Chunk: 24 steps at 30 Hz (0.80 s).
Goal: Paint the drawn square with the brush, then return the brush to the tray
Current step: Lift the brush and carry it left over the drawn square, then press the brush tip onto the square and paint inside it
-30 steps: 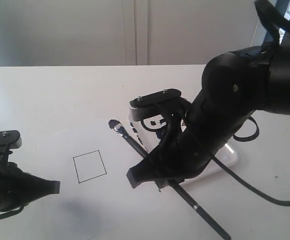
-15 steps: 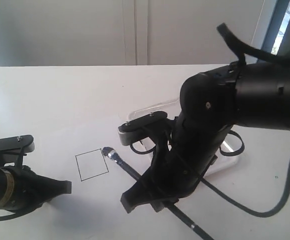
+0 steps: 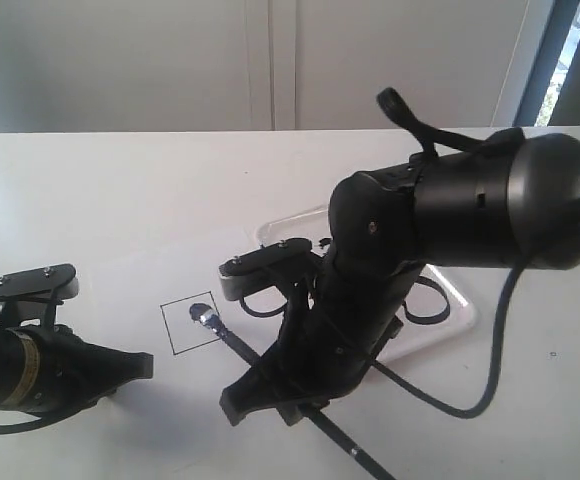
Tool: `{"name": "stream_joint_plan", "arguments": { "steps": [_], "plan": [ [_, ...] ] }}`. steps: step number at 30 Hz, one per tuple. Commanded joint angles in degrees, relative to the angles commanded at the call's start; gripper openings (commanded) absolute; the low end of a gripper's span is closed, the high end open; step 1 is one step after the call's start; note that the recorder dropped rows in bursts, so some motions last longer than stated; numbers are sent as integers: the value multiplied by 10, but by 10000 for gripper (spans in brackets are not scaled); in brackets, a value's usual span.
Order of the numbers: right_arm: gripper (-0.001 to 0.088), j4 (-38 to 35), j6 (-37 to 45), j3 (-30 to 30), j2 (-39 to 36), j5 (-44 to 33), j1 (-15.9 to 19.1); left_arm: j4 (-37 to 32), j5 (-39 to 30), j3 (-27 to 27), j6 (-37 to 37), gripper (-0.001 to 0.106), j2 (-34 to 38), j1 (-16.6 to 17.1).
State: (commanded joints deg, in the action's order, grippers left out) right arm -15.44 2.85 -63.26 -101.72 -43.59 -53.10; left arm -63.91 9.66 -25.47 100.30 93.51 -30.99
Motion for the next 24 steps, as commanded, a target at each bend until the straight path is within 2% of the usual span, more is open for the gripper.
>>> {"name": "stream_joint_plan", "arguments": {
  "steps": [12, 24],
  "plan": [
    [0, 28, -12, -77, -74, -39, 0, 0, 34, 0, 1, 0, 0, 0],
    [0, 158, -109, -81, -77, -79, 0, 0, 34, 0, 1, 0, 0, 0]
  ]
}}
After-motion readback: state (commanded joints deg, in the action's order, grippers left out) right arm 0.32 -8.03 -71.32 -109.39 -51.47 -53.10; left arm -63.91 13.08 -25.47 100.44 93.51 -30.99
